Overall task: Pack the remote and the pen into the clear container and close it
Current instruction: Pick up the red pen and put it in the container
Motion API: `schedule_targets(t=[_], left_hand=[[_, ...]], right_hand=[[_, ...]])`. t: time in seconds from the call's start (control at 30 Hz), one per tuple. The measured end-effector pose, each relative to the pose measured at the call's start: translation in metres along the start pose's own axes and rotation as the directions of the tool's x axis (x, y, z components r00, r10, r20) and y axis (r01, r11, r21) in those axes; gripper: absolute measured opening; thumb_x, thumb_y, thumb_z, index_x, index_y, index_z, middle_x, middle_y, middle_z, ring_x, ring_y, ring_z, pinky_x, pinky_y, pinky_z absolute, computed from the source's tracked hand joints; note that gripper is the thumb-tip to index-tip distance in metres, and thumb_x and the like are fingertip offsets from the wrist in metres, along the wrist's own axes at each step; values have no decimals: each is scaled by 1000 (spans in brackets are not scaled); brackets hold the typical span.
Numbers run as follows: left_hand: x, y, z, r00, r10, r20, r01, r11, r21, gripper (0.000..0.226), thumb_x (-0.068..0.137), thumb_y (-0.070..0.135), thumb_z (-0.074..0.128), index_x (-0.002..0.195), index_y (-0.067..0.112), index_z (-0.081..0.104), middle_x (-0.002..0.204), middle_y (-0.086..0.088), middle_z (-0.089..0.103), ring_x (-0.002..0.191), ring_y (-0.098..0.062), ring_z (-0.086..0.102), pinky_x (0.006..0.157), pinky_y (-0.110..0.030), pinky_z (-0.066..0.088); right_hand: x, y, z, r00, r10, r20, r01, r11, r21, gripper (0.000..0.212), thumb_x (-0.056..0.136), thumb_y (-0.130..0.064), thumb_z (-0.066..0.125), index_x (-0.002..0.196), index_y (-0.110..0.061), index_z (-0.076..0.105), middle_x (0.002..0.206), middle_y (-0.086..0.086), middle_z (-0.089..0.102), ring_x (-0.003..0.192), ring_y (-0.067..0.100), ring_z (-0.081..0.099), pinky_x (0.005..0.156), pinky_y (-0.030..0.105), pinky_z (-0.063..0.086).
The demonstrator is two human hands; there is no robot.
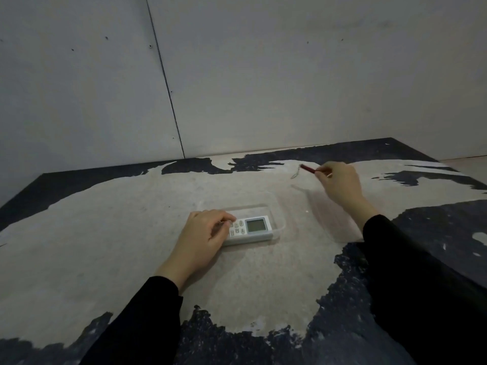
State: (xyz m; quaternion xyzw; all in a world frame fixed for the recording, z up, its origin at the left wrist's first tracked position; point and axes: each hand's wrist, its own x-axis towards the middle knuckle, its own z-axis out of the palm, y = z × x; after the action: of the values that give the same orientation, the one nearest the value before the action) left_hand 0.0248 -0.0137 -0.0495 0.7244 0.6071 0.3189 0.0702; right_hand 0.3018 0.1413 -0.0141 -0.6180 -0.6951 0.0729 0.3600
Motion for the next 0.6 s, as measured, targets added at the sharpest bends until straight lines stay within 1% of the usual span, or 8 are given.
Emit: schedule_targets(t=[0.07,0.13,0.27,0.33,0.43,0.5,0.53,0.6], left_hand=[[-2,4,-2,1000,-20,6,20,999,-25,27,91,33,44,110,27,61,103,8,68,98,-14,57,91,-34,43],[-5,10,-5,996,-84,5,84,993,-88,33,94,36,42,126,30,48,104,9,60,103,-14,52,88,-30,41],[-8,20,-7,974,-200,-102,175,961,-215,49,92,43,44,138,39,27,121,13,48,112,-8,44,92,-30,41],[-7,21,-8,957,-252,-146,216,951,-221,50,89,41,50,135,39,31,120,16,47,118,-10,40,97,-35,42],[-5,19,-10,945,-264,-191,239,960,-145,29,89,34,53,118,30,55,111,11,62,122,-15,38,109,-40,31],[-4,17,-9,946,-240,-218,219,969,-117,18,91,27,53,103,24,65,99,7,69,108,1,45,110,-33,20],[-3,16,-8,945,-247,-216,222,966,-132,17,90,24,54,99,22,68,92,6,69,100,9,45,109,-30,20],[4,12,-8,935,-279,-218,246,955,-168,13,87,19,59,93,22,70,83,6,69,100,-4,53,105,-36,35]], right_hand=[[-8,-24,1,993,-101,53,98,993,63,14,85,-21,63,93,-15,73,90,8,75,82,24,66,80,41,54],[-21,-49,5,966,-240,94,230,968,103,12,85,-21,64,92,-18,73,88,5,75,82,22,67,83,43,52],[-50,-85,14,864,-471,178,457,882,118,10,86,-25,63,92,-23,71,88,-5,71,87,18,63,89,42,42],[-60,-95,20,824,-525,213,511,851,120,12,89,-29,60,95,-26,69,88,-8,69,88,14,60,92,38,35],[-66,-102,27,801,-551,231,538,834,123,14,90,-31,57,98,-29,68,91,-9,68,90,13,58,95,35,29],[-66,-102,30,803,-548,233,538,835,111,14,90,-31,57,98,-29,67,92,-8,68,92,14,59,96,36,29],[-66,-100,31,808,-540,237,530,841,108,14,90,-31,57,98,-28,68,93,-7,68,92,14,59,97,36,29],[-64,-96,33,819,-518,246,508,855,107,15,90,-31,58,99,-28,68,94,-7,68,92,13,58,97,36,29]])
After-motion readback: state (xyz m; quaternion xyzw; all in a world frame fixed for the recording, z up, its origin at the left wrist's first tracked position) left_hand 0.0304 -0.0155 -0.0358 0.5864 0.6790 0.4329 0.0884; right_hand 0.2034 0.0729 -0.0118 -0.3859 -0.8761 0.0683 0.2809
